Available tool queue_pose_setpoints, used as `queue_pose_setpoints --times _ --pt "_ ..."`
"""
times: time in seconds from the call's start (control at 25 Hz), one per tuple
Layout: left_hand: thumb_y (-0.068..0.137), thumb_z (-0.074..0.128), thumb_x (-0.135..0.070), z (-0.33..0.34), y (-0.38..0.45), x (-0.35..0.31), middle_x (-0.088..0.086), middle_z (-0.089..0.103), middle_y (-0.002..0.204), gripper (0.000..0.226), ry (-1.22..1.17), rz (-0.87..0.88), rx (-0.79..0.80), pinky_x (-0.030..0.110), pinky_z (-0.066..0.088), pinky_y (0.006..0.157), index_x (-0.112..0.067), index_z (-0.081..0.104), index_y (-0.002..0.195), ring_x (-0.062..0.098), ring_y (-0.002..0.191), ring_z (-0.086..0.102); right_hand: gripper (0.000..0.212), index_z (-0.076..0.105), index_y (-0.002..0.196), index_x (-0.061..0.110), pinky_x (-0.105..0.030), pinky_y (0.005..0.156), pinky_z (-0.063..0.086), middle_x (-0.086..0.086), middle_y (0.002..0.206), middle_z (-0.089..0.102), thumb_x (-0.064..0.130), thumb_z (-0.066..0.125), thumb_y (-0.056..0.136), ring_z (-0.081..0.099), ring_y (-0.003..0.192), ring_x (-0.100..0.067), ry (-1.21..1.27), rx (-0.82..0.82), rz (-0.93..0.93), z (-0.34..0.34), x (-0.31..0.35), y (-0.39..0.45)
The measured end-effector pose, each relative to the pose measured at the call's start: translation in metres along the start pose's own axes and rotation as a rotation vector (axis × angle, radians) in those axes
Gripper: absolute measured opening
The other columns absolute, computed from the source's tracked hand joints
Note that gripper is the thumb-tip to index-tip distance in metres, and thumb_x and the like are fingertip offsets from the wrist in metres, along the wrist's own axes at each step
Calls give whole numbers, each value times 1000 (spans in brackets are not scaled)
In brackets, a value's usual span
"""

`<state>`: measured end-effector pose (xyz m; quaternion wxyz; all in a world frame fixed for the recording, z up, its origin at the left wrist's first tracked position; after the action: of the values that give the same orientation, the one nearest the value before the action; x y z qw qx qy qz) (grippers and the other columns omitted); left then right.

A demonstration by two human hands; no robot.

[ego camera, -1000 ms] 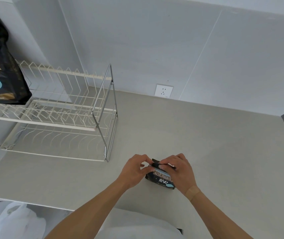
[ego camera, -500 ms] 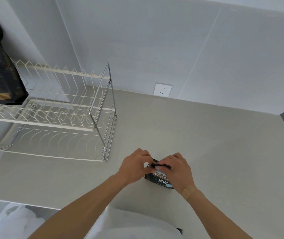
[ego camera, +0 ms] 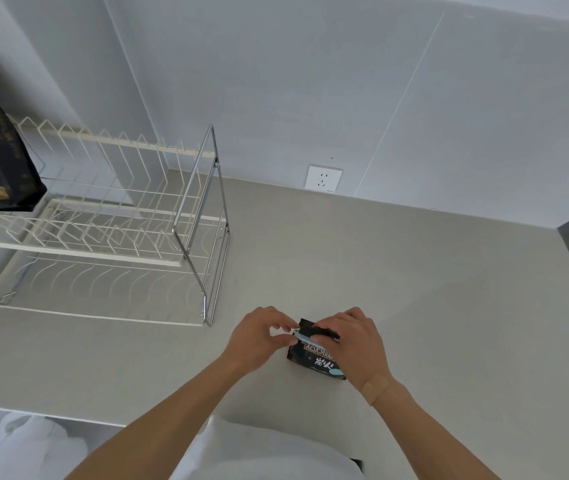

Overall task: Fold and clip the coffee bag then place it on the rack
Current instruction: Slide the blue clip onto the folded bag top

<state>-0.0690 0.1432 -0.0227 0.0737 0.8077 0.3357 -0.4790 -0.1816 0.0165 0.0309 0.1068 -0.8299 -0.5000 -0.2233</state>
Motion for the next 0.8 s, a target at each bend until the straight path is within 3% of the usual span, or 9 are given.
queue_pose_setpoints --times 0.28,0.44,0.6,0.8 --pt "77 78 -32 -4 2 -6 -19 65 84 11 86 68 5 31 48 76 -32 76 87 1 85 54 5 77 80 31 -28 65 35 12 63 70 32 76 75 49 76 -13 37 -26 36 -4 -3 -4" --pt "76 79 -29 -3 4 -13 -7 72 86 11 151 147 50 37 50 78 -23 77 85 11 86 60 5 78 78 30 -26 66 30 11 58 67 27 75 75 45 73 -10 92 -40 53 -4 -4 -5" --pt "73 81 -21 4 5 -18 1 74 89 11 110 133 87 39 50 80 -15 78 81 16 85 64 4 78 72 27 -31 69 37 10 55 67 24 79 73 51 71 -16 26 -59 19 -4 -1 -5" --pt "76 78 -23 7 0 -18 0 72 90 11 154 130 93 36 49 78 -15 75 82 18 85 63 6 77 71 26 -32 64 40 8 56 67 22 82 70 55 69 -20 8 -76 7 -2 3 -9"
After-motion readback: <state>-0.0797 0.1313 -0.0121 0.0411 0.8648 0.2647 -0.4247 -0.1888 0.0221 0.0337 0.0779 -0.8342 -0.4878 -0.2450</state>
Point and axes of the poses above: each hand's wrist, its own y-axis towards the middle knuckle, its own z-axis out of the palm, x = y × z, the point moved 7 cm from there along y, towards the middle knuckle
